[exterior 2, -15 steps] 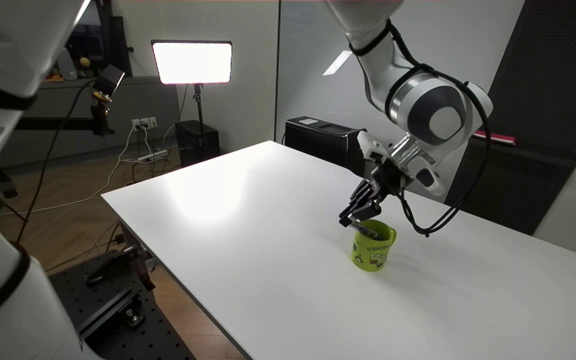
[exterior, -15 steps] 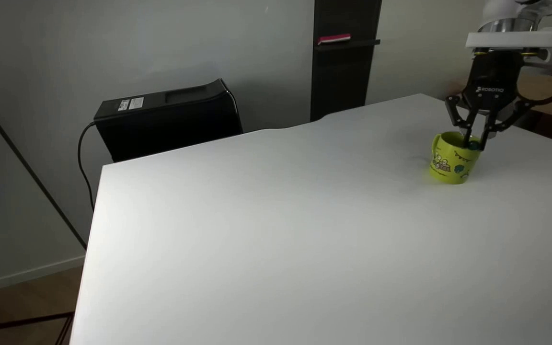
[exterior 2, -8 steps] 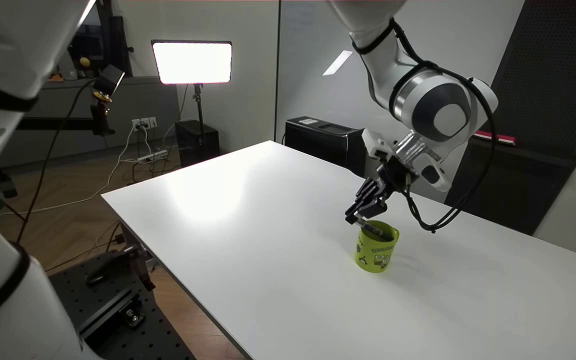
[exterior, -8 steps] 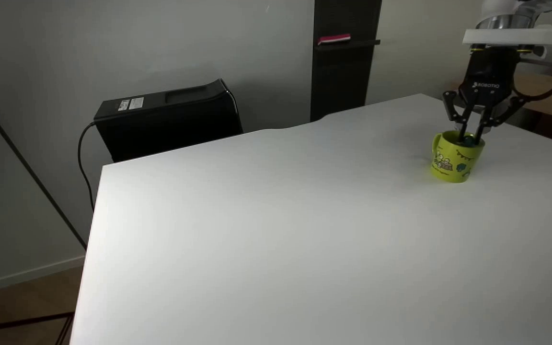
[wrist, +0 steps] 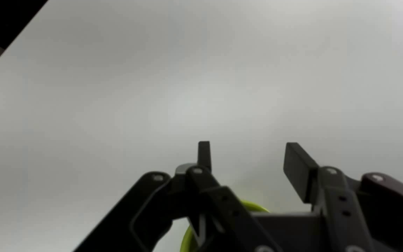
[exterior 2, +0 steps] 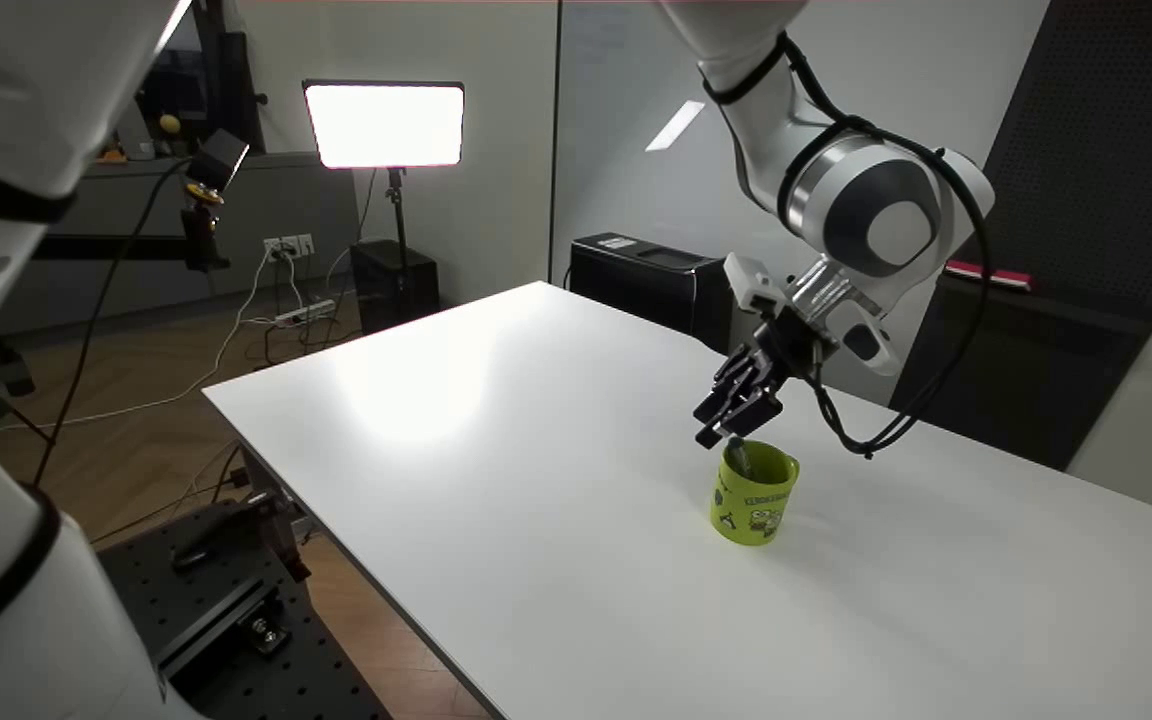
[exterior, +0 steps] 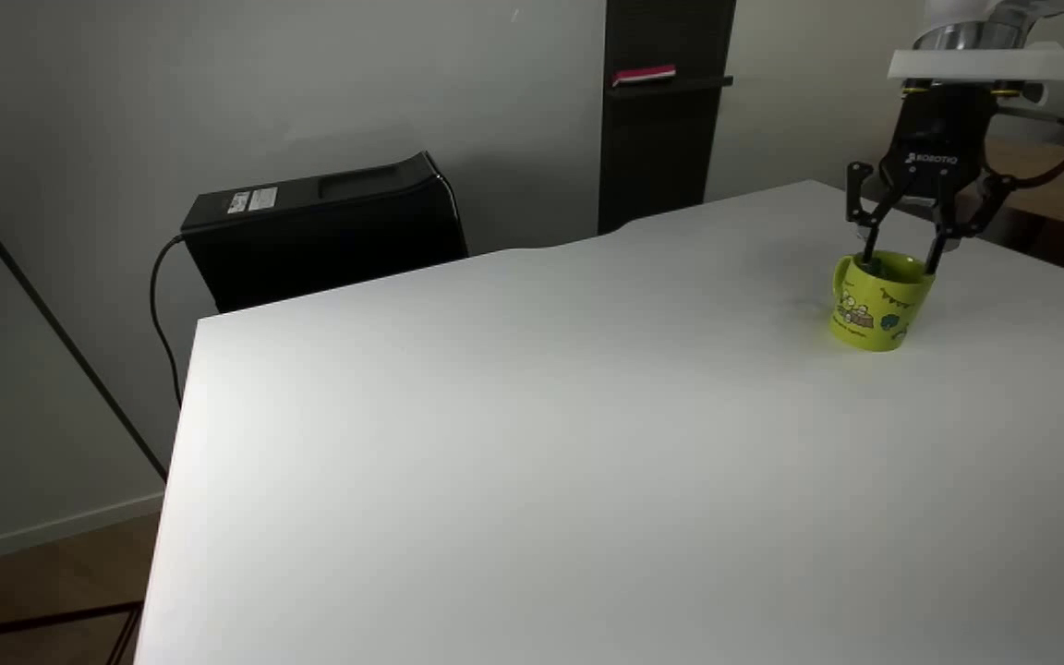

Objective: Put the marker in the mug

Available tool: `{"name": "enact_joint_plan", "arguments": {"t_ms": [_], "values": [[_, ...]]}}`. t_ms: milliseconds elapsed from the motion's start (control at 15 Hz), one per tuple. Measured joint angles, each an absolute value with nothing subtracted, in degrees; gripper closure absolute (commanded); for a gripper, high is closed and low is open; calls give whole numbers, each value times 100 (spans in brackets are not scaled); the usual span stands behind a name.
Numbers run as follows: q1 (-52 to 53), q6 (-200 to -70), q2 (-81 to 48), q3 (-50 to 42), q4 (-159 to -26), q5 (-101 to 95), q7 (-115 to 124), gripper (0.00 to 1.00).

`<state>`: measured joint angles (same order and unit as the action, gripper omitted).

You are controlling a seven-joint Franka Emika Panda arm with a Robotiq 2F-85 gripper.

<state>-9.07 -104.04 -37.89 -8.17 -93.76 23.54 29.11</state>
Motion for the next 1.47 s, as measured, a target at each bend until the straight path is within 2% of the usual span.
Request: {"name": "enact_joint_plan", "arguments": {"t_ms": [67,200,733,1133,1467], "values": [[-902,-10404,-3789,-815,-9376,2350,2907,5],[-872,-10454,-3783,-812,-9376,2271,2800,0],[-594,-10724,-3001,-551,-9737,1613,1152,0],[-465,-10963,-1861,-242,-10784,1258,-303,0],[-315,-11817,-1015,-70,-11857,829,-1306,0]]}}
